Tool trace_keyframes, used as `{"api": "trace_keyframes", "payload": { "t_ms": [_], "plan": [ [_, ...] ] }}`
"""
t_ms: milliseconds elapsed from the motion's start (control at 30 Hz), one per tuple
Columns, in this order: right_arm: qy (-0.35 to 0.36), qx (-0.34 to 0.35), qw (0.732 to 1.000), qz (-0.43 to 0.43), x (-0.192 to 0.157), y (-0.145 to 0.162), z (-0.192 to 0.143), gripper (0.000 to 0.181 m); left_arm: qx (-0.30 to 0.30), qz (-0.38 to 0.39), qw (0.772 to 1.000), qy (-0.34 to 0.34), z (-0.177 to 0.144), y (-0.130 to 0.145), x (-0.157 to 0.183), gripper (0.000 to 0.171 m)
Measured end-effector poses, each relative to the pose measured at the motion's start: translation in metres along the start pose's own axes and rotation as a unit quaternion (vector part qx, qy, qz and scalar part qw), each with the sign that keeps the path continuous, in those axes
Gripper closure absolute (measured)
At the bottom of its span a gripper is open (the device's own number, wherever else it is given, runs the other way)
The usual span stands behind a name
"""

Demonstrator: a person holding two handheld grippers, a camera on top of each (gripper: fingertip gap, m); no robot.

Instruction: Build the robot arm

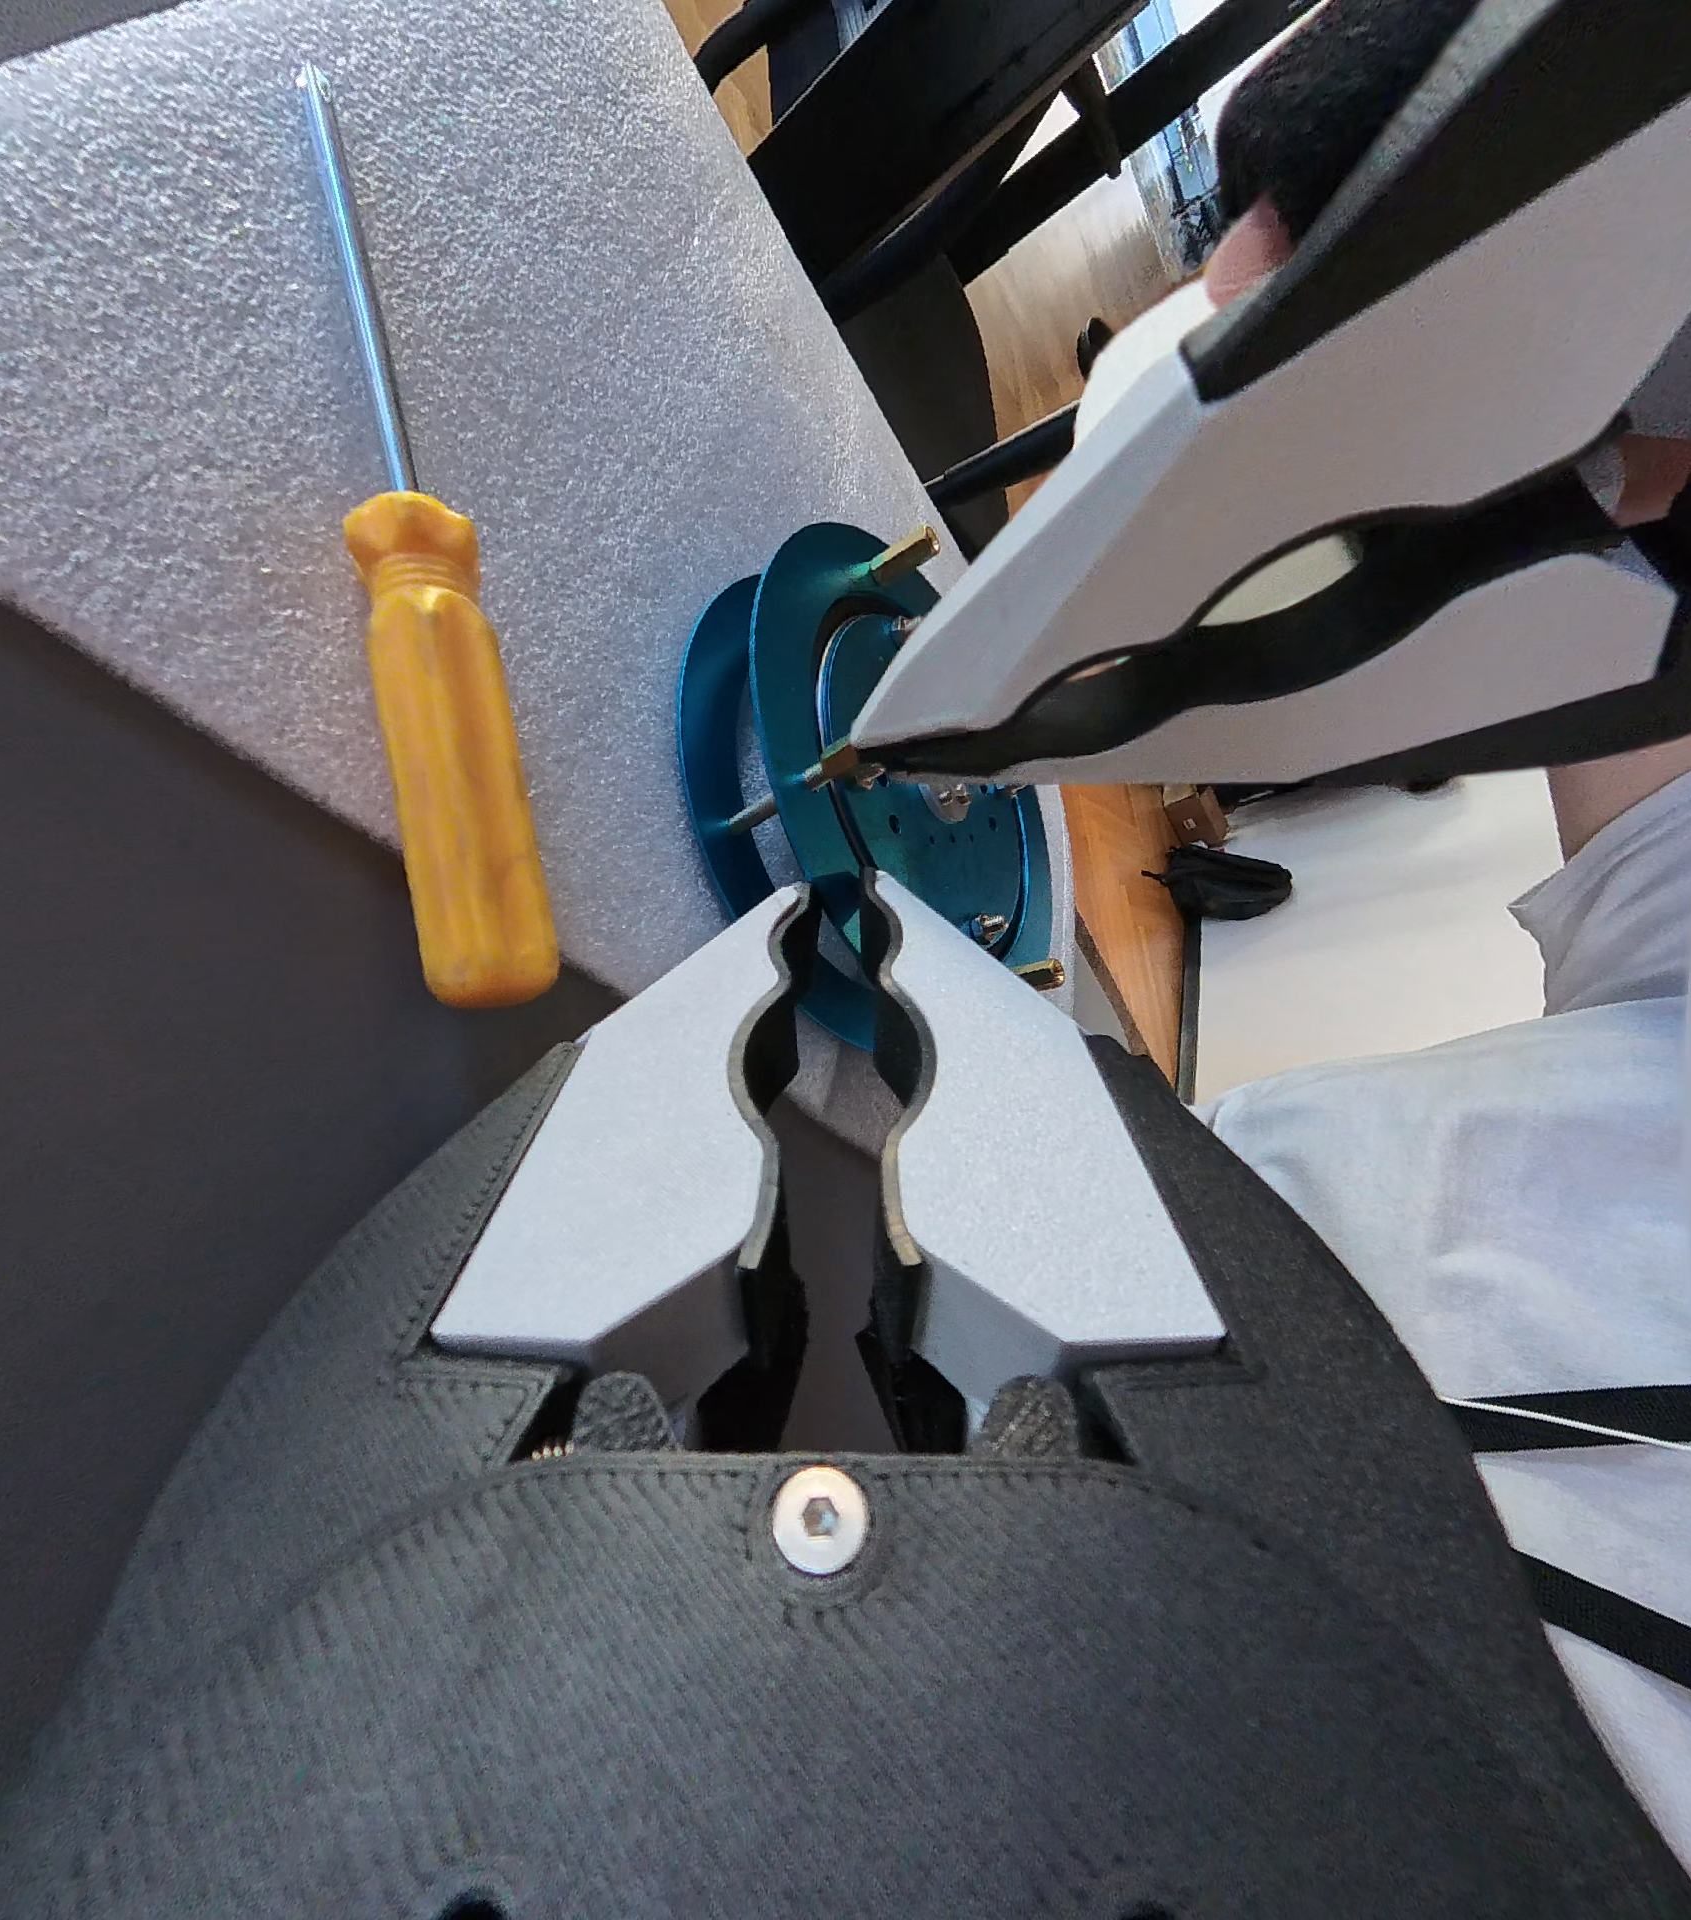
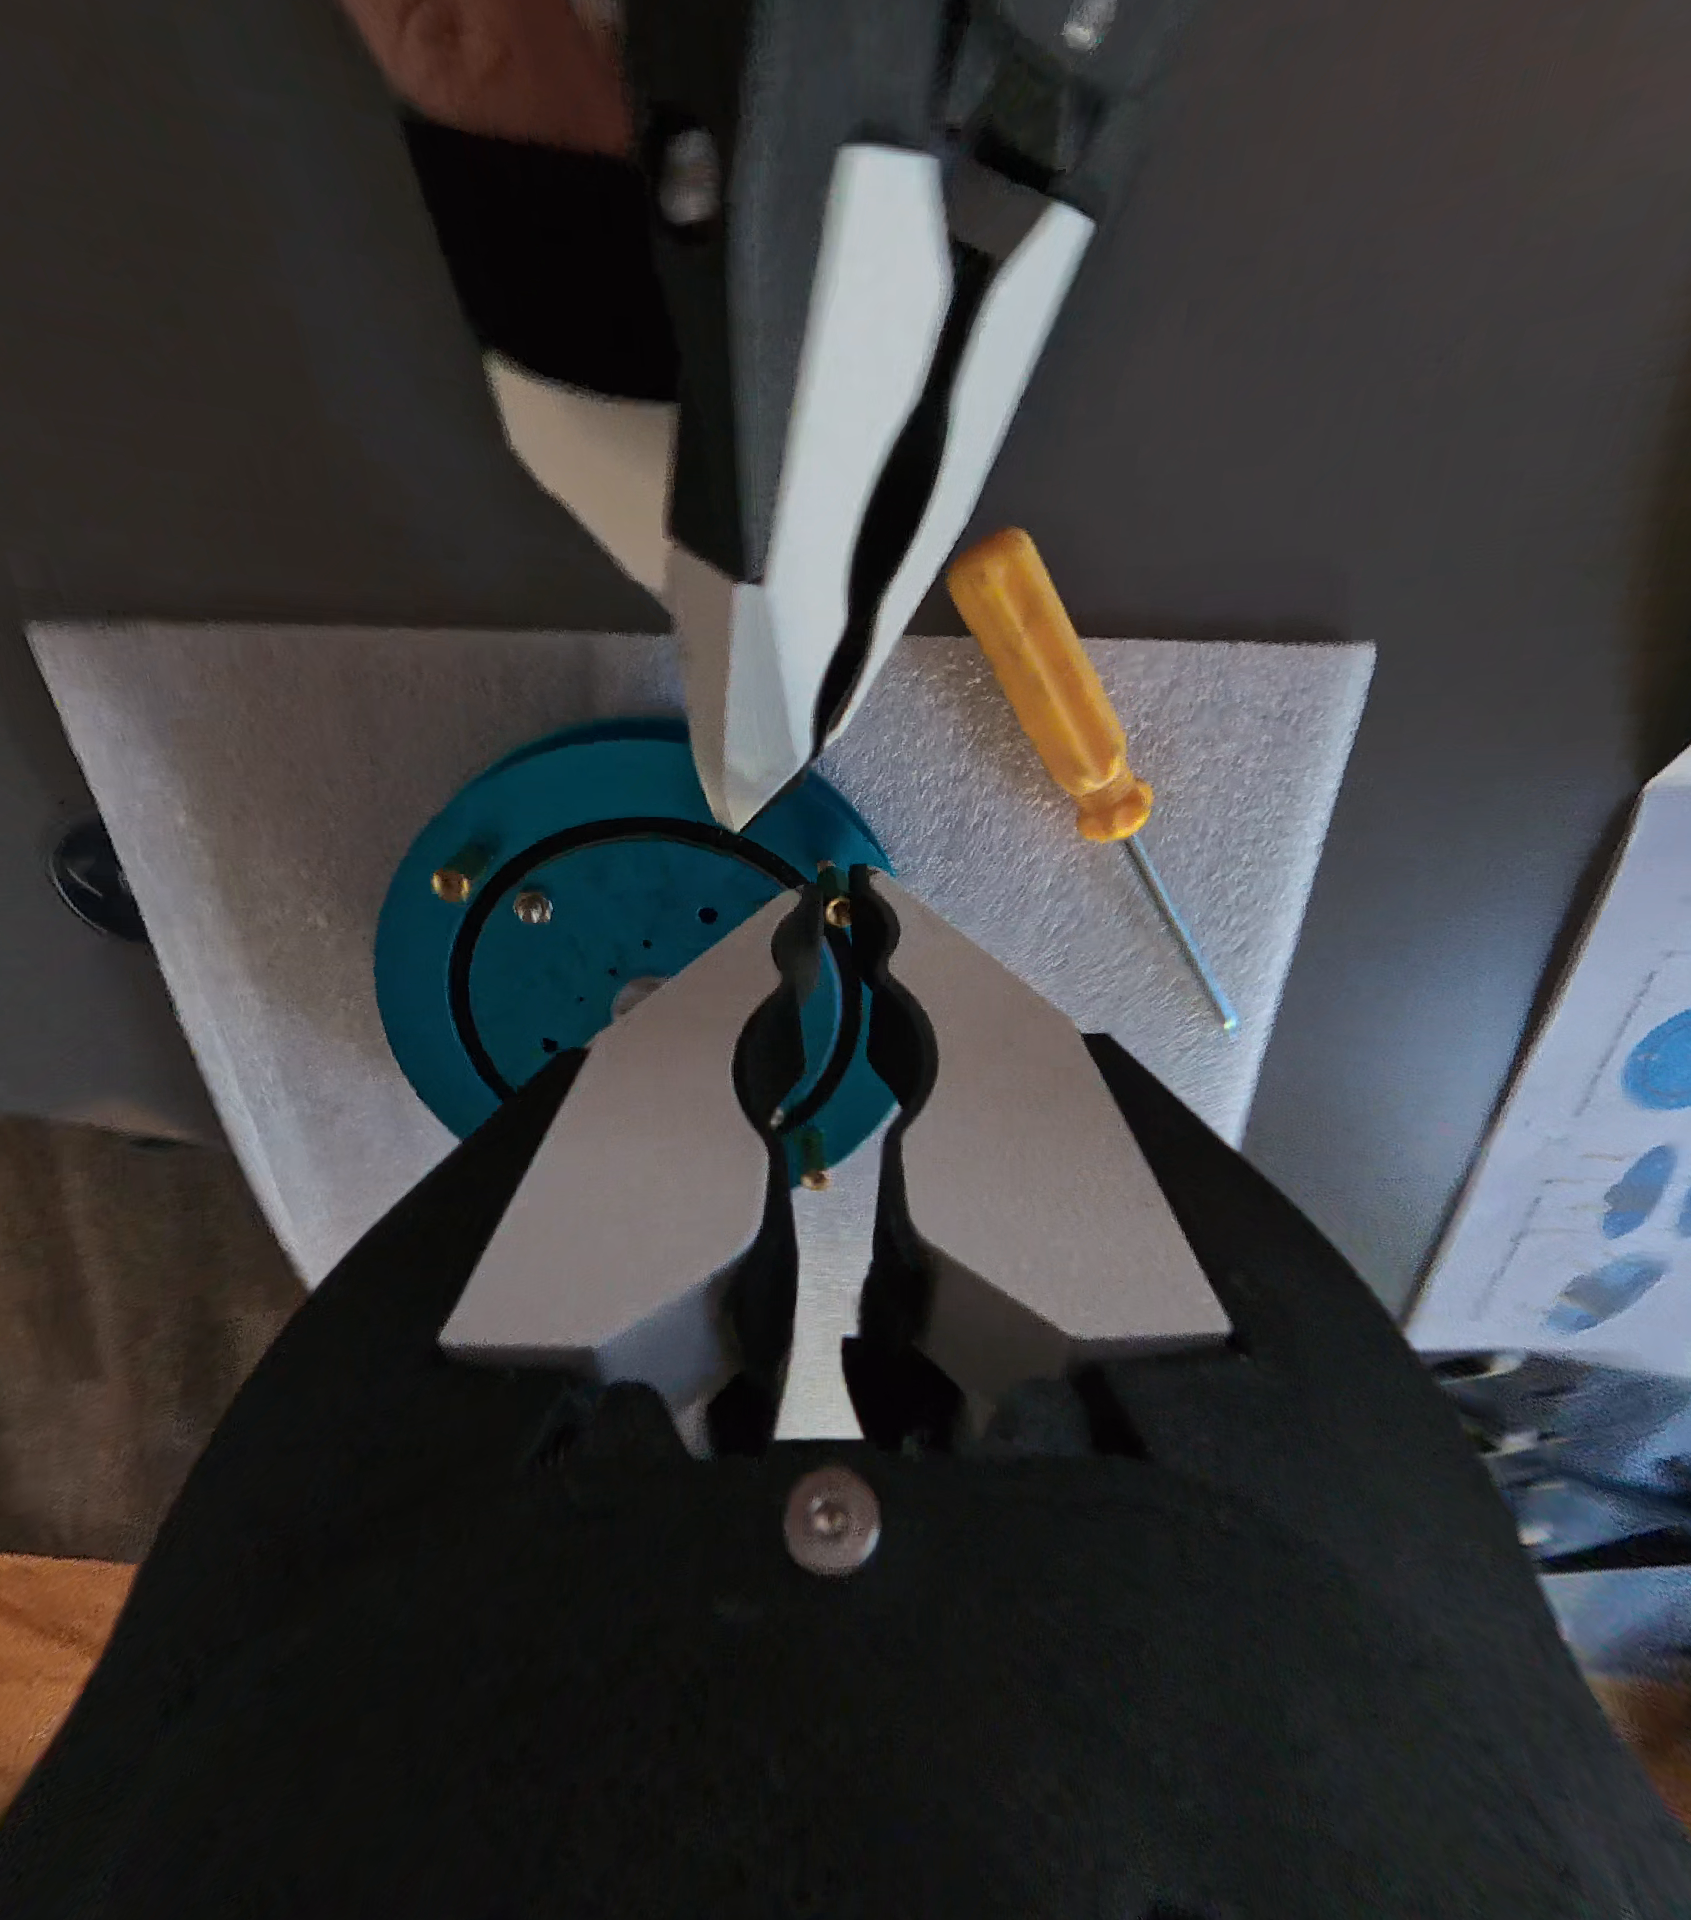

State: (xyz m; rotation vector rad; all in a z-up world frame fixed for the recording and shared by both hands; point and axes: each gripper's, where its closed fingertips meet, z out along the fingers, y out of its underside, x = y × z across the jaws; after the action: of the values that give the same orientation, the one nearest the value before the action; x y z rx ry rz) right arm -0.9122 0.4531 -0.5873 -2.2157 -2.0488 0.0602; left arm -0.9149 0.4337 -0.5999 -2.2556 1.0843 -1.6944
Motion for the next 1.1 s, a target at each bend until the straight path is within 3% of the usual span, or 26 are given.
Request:
{"api": "trace_keyframes", "payload": {
  "t_ms": [100, 167, 267, 333, 433, 533, 633, 667, 733, 800, 833, 933, 1000, 1100],
  "plan": [
    [-0.02, 0.002, 0.977, 0.211, 0.001, 0.001, 0.0, 0.177, 0.002, 0.0, 1.0, 0.001, 0.0, 0.0, 0.001, 0.166],
    [-0.027, 0.03, 0.959, 0.28, 0.0, -0.003, 0.0, 0.178, -0.002, -0.001, 1.0, 0.004, 0.0, 0.001, 0.001, 0.166],
    [-0.017, 0.03, 0.98, 0.195, -0.002, -0.003, -0.003, 0.172, 0.0, -0.005, 1.0, 0.007, 0.0, 0.0, 0.002, 0.166],
    [0.003, 0.031, 0.996, 0.084, 0.001, -0.004, -0.005, 0.153, 0.0, -0.004, 1.0, 0.006, 0.0, 0.0, 0.002, 0.166],
    [0.036, 0.021, 0.997, -0.065, 0.0, 0.0, -0.006, 0.16, 0.0, -0.004, 1.0, 0.006, 0.0, 0.0, 0.001, 0.166],
    [0.042, 0.009, 0.996, -0.076, 0.0, 0.002, -0.001, 0.176, 0.001, -0.005, 1.0, 0.006, 0.0, 0.0, 0.001, 0.166],
    [0.033, 0.008, 0.998, -0.055, 0.0, 0.002, 0.0, 0.177, 0.001, -0.005, 1.0, 0.006, 0.0, 0.0, 0.001, 0.166],
    [0.029, 0.007, 0.999, -0.027, 0.001, 0.003, 0.0, 0.176, 0.001, -0.004, 1.0, 0.005, 0.0, 0.0, 0.001, 0.166],
    [0.004, 0.005, 0.994, 0.11, 0.002, 0.004, 0.001, 0.177, 0.002, -0.002, 1.0, 0.001, 0.0, -0.001, 0.0, 0.166],
    [-0.024, 0.014, 0.966, 0.256, -0.001, 0.005, 0.0, 0.176, 0.001, -0.004, 1.0, 0.005, 0.0, -0.001, 0.001, 0.166],
    [-0.031, 0.023, 0.957, 0.289, -0.002, 0.005, 0.0, 0.176, 0.0, -0.005, 1.0, 0.007, 0.0, 0.0, 0.001, 0.166],
    [-0.021, 0.032, 0.97, 0.241, -0.002, 0.003, 0.0, 0.174, 0.0, -0.005, 1.0, 0.007, 0.0, 0.0, 0.001, 0.166],
    [-0.027, 0.034, 0.989, 0.14, -0.007, -0.002, -0.001, 0.158, 0.001, -0.005, 1.0, 0.007, 0.0, 0.0, 0.001, 0.166],
    [0.029, 0.023, 0.999, 0.009, 0.004, 0.002, 0.0, 0.164, 0.001, -0.004, 1.0, 0.007, 0.0, 0.0, 0.001, 0.166]
  ]
}}
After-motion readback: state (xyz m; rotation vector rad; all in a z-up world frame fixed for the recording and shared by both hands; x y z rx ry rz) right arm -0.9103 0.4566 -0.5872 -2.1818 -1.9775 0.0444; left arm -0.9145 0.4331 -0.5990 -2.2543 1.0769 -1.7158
